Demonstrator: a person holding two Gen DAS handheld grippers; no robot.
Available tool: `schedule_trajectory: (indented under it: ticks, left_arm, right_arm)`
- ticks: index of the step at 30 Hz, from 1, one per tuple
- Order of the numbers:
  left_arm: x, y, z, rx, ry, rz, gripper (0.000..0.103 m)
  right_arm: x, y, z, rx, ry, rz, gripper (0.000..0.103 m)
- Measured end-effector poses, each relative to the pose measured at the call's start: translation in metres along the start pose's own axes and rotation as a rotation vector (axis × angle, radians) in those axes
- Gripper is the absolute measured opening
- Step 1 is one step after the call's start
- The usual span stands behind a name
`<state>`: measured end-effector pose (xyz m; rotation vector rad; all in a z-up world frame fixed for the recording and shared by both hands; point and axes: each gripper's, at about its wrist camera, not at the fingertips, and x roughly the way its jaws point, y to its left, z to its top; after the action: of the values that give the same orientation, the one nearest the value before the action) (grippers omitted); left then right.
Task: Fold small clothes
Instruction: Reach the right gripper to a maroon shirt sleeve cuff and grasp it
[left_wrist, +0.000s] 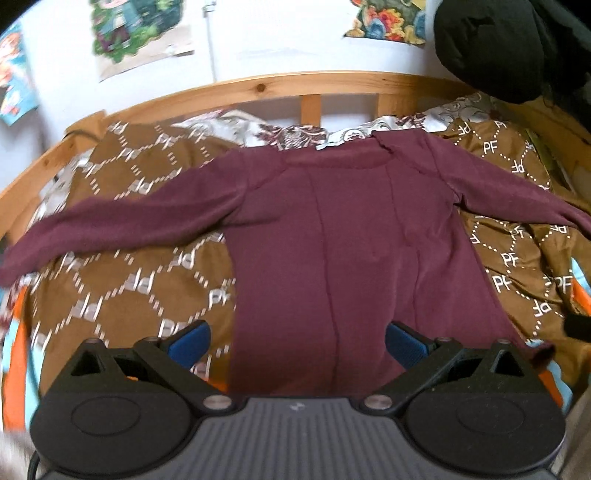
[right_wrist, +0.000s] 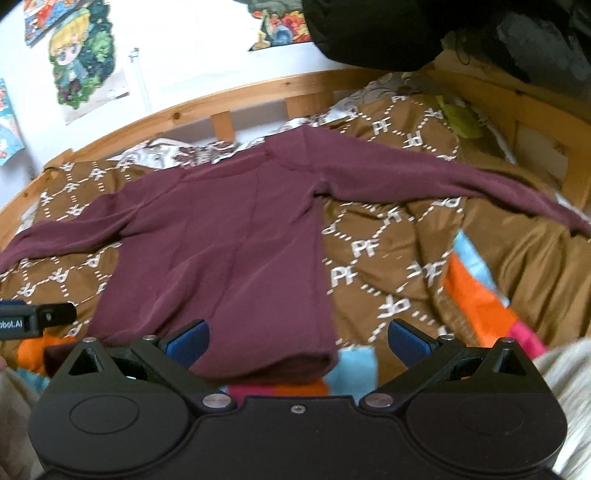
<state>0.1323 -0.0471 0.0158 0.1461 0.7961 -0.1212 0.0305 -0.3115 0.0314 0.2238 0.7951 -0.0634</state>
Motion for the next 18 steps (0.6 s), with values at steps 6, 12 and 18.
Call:
schedule_trajectory:
  ticks: [6, 12, 18]
  left_arm:
    - [0.034, -0.002, 0.032, 0.019, -0.03, -0.026, 0.102]
    - [0.07, 0.006, 0.044, -0.025, -0.071, -0.032, 0.102]
    - [0.103, 0.026, 0.038, -0.115, 0.003, -0.048, 0.102]
  right_arm:
    - [0.012, -0.024, 0.028, 0.041, 0.011, -0.031, 0.103]
    - [0.025, -0.038, 0.051, 0.004, 0.021, -0.088, 0.103]
    - [0.035, -0.048, 0.073, -0.121, 0.041, -0.178, 0.103]
